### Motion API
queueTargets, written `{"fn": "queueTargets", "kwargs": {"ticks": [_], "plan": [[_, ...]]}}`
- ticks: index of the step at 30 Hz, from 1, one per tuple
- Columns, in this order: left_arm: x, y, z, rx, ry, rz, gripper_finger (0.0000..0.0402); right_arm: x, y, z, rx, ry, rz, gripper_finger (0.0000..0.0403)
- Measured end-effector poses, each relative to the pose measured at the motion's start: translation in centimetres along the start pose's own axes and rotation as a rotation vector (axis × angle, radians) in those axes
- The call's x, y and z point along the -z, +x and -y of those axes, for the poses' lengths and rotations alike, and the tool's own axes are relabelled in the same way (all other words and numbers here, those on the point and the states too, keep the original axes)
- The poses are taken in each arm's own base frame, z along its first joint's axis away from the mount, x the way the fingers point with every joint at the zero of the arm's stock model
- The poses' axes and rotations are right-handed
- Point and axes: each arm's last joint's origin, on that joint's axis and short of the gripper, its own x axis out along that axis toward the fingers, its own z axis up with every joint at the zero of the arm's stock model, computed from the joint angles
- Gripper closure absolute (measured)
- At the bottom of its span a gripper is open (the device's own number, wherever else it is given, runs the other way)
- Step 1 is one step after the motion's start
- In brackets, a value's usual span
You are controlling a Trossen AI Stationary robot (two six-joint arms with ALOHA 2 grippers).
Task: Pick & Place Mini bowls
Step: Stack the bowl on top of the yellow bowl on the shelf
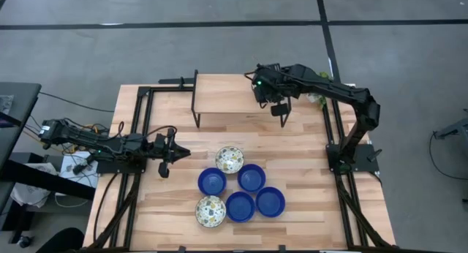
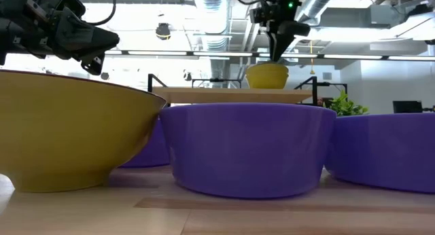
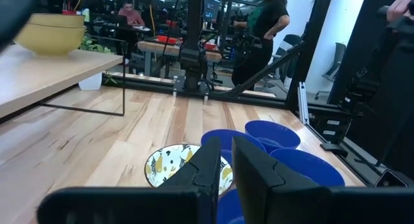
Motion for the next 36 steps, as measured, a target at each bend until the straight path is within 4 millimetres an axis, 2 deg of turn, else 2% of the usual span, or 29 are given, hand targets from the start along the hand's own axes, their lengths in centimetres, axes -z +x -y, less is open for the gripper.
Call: {"fn": "queueTargets", "kwargs": {"ticks": [7, 36], "plan": [[-0.04, 0.0, 0.0, 0.001, -0.001, 0.005, 0.0363, 0.09, 0.61, 0.28, -0.041, 0.047, 0.013, 0.0321], [-0.05, 0.0, 0.01, 0.001, -0.001, 0.005, 0.0363, -0.02, 0.53, 0.3, -0.048, 0.053, 0.034, 0.0321]]}}
